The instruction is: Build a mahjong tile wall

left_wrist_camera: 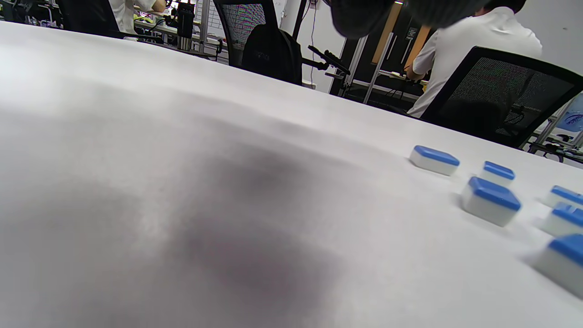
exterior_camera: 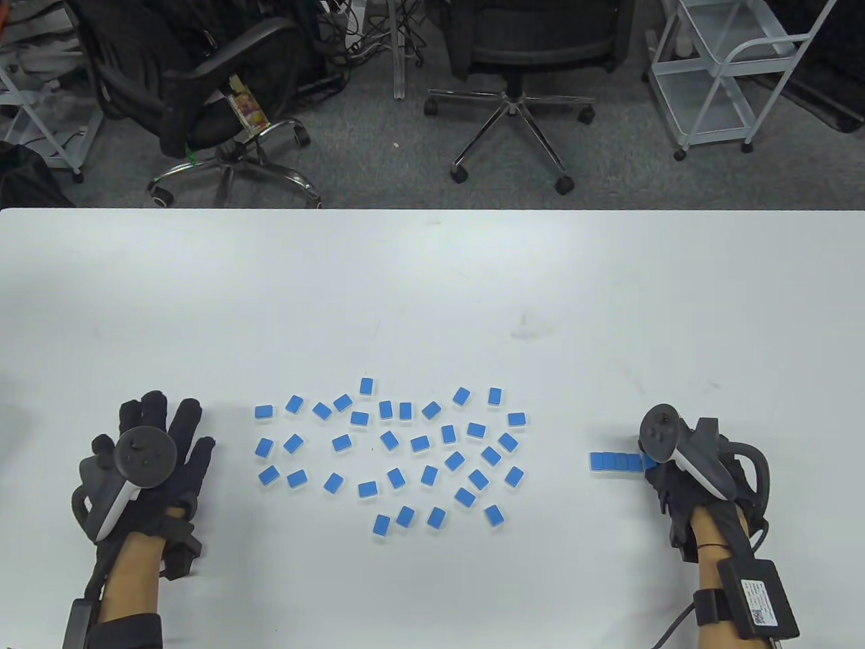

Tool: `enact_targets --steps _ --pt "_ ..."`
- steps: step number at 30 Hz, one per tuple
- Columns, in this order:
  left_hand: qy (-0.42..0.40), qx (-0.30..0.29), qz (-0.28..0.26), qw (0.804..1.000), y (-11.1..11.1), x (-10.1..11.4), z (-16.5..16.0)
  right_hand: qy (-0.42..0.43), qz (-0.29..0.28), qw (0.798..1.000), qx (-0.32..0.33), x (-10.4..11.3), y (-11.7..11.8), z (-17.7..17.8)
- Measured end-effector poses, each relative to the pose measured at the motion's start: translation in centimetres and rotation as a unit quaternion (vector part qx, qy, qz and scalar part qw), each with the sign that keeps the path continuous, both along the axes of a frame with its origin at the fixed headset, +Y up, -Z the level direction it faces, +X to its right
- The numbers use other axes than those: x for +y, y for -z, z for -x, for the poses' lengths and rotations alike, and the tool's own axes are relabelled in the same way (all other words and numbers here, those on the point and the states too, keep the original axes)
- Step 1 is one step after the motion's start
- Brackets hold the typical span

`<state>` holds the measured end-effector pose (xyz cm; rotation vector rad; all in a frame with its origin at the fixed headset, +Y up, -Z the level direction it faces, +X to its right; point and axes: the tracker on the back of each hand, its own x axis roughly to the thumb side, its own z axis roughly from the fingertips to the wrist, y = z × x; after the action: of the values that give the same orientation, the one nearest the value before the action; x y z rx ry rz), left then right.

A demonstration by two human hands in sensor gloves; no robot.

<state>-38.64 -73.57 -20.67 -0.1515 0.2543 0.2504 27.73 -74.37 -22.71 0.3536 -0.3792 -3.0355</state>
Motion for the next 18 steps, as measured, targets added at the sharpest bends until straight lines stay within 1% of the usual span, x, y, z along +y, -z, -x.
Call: enact_targets --steps 12,18 --pt "-0.012 -0.002 0.001 1.0 -0.02 -0.01 0.1 0.0 0.002 1.0 0.007 -0.17 0.0 0.07" --pt "-0.013 -0.002 0.001 1.0 -0.03 0.0 0.16 -0.001 0.019 1.0 0.007 -0.1 -0.08 0.22"
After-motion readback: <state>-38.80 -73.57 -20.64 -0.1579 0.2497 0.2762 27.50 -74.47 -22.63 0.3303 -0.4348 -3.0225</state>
